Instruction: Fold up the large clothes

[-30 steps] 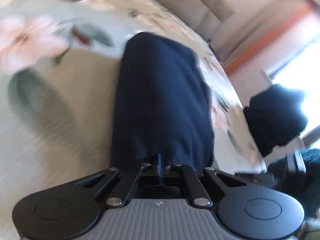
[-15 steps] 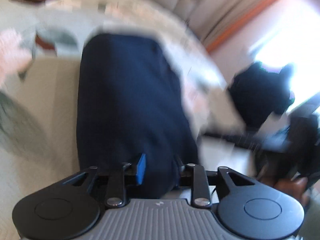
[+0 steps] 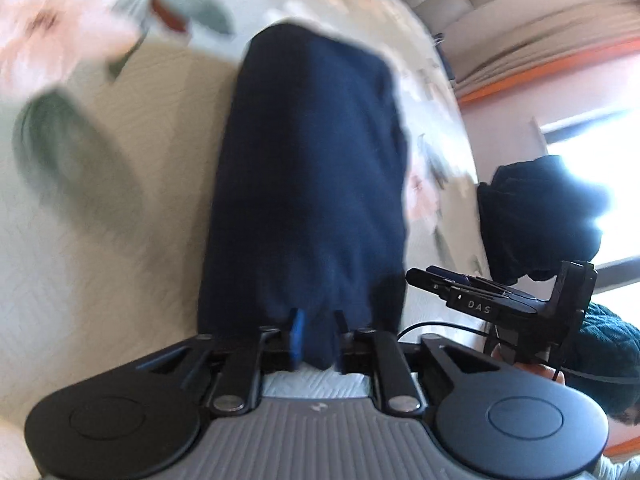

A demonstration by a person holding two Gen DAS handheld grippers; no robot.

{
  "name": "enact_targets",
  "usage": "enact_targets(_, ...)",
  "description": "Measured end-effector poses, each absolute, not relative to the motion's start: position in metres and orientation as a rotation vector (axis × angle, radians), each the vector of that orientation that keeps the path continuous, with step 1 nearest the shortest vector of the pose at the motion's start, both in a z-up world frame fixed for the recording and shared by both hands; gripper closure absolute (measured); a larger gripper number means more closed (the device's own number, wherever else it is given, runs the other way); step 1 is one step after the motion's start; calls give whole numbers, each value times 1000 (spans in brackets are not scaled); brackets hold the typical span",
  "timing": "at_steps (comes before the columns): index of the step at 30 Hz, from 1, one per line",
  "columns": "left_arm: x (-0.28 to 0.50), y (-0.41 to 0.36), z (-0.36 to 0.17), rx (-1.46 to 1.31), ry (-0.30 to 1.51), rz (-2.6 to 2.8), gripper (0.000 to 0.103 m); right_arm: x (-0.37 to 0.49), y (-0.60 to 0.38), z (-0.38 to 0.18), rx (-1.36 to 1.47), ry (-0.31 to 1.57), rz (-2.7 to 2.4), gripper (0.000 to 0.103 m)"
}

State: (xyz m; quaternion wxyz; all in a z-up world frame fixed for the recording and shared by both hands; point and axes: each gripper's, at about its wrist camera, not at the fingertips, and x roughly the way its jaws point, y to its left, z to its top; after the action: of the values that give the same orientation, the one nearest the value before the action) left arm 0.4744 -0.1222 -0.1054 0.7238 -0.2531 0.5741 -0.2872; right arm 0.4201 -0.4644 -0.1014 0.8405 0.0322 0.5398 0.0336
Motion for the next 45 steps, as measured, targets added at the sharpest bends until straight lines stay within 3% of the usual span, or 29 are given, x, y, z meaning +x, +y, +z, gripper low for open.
enact_targets(3, 488, -123, -83, -540, 1180, -579, 18, 431, -474, -92, 157, 1072, 93, 24)
enact_targets(4, 494, -122, -78, -536, 1132, -560, 14, 438, -476, -94, 196, 1064, 96, 25)
enact_targets(7, 519, -127, -83, -526, 1063, -539, 14, 454, -478, -103, 310, 1042, 79, 25)
enact_targets(12, 549, -142, -117, -472, 1124, -544, 14, 463, -483, -130, 420, 1003, 25, 21)
enact_targets(16, 564, -146, -149, -414, 1156, -559, 9, 467, -498, -158, 532, 1001, 30, 0)
enact_targets(20, 575, -136, -181, -597, 1222, -625, 6, 469, -514, -177, 660, 995, 146, 0)
enact_targets(27, 573, -144, -202, -636, 1139, -740, 0, 475, -518, -193, 737, 960, 266, 0)
enact_targets(30, 566, -149, -198, -601, 1075, -724, 13, 481, -503, -188, 690, 962, 285, 0)
enact_targets(32, 558, -147, -195, -568, 1032, -728, 26, 481, -489, -186, 667, 947, 302, 7)
enact_targets(34, 553, -140, -189, -586, 1005, -750, 39, 477, -482, -180, 652, 918, 300, 22)
enact_targets(37, 542, -133, -175, -604, 970, -793, 42, 465, -472, -156, 635, 856, 313, 40)
enact_targets(45, 473, -80, -86, -591, 870, -875, 40, 392, -404, -50, 426, 727, 346, 41)
